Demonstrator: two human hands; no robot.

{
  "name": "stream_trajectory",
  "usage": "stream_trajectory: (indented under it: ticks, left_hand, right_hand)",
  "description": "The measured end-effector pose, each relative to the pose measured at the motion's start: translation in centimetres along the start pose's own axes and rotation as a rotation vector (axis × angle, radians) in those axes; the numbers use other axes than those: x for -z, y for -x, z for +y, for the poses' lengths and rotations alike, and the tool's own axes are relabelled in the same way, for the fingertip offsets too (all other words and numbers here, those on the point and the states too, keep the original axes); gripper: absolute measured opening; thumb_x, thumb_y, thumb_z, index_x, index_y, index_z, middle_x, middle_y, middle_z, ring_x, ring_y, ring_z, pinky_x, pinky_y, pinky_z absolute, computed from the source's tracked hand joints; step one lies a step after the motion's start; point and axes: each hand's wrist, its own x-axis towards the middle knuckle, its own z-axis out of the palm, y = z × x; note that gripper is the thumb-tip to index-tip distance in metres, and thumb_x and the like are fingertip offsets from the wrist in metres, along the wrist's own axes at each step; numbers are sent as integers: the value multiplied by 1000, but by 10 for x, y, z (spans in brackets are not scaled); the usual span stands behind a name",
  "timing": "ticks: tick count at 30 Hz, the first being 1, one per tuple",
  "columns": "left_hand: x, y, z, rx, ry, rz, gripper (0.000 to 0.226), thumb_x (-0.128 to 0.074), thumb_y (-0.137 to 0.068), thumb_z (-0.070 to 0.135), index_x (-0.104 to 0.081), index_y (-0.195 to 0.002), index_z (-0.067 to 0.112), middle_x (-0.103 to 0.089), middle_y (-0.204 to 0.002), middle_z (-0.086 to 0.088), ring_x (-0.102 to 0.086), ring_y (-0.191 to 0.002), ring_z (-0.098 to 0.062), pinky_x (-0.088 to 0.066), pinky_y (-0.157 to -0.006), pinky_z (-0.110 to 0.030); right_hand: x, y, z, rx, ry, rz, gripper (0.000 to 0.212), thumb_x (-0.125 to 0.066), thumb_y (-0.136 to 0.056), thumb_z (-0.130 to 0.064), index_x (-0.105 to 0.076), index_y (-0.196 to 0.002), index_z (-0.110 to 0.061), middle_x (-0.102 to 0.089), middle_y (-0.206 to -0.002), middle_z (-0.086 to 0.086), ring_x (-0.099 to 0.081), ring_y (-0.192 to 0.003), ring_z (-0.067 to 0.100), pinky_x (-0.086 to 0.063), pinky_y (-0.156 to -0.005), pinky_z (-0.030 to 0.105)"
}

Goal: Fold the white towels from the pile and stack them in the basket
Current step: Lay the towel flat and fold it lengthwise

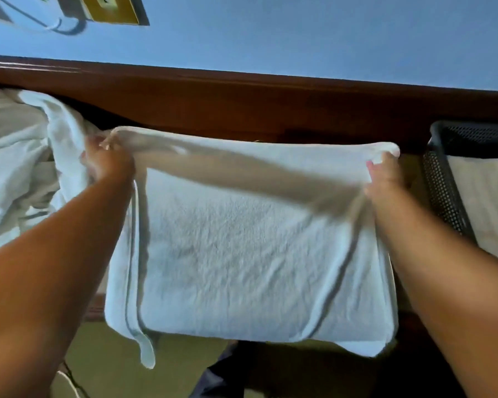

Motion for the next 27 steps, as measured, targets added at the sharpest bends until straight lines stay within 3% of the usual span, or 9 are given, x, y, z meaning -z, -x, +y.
stream_trajectory:
  ticks: [1, 2, 4, 6, 9, 12, 16, 21, 27]
  left_hand:
    - [-11, -1, -1, -105, -159, -44, 48, -51, -93, 42, -48, -139, 25, -36, -153, -10, -46, -132, -24, -36, -115, -31]
    - [-25, -2, -4, -228, -316, -124, 52, -54, -98, 38, -41, -146, 24, -14, -164, -12, -31, -145, -23, -27, -117, -27]
    - [-46, 16, -15, -448, -512, -282, 60, -56, -100, 34, -32, -153, 18, 10, -167, -12, -15, -153, -28, -26, -120, -37]
    - [-71, 39, -40, -589, -643, -418, 59, -57, -99, 34, -36, -151, 17, 7, -168, -10, -22, -150, -35, -33, -116, -50]
    - [-114, 96, -78, -667, -715, -740, 61, -48, -98, 45, -37, -151, 17, -4, -168, -10, -16, -152, -37, -26, -118, -58]
    - [-159, 162, -111, -675, -852, -945, 77, -32, -92, 62, -18, -159, 27, 7, -169, -8, 4, -155, -34, -12, -121, -60]
    - [-197, 204, -114, -585, -1022, -735, 83, -25, -90, 73, 14, -156, 42, 29, -164, -5, 23, -151, -33, 7, -121, -60]
    - [-249, 172, -86, -742, -1044, -727, 87, -23, -89, 77, 17, -157, 39, 30, -163, -4, 25, -151, -32, 5, -121, -62]
    - [-280, 153, -71, -725, -1037, -670, 87, -27, -86, 73, 10, -158, 39, 19, -167, -5, 19, -153, -29, 5, -121, -60]
  right_hand:
    - [-4, -7, 8, 124, 263, 9, 26, -58, -97, -39, -61, -111, -18, -62, -108, -5, -61, -88, 8, -45, -74, 26]
    - [-7, -13, 20, 208, 491, -52, 31, -66, -92, -44, -62, -112, -20, -61, -109, -6, -61, -95, 9, -48, -83, 28]
    - [-11, -16, 50, 263, 919, -309, 70, -70, -85, -56, -48, -142, -22, -47, -144, 2, -38, -141, 21, -35, -113, 36]
    - [6, -13, 85, 240, 1304, -514, 97, -63, -83, -68, -22, -158, -22, -14, -166, 6, 1, -154, 26, -12, -122, 48]
    - [41, -1, 129, 198, 1607, -532, 96, -49, -90, -71, 3, -160, -30, 21, -165, 4, 17, -152, 29, -5, -121, 57]
    - [64, 1, 148, 280, 1661, -451, 96, -33, -82, -86, 16, -153, -45, 35, -160, -5, 26, -150, 24, 2, -118, 61]
    - [71, -35, 143, 427, 1666, -364, 99, -27, -77, -93, 14, -154, -46, 31, -162, -4, 25, -151, 22, 9, -119, 58]
    - [52, -95, 123, 568, 1648, -226, 95, -33, -84, -84, -5, -160, -34, 6, -168, 5, 4, -155, 27, -6, -121, 59]
    - [42, -126, 114, 641, 1640, -203, 91, -33, -87, -78, -14, -160, -28, 1, -168, 7, 3, -155, 27, -6, -121, 60]
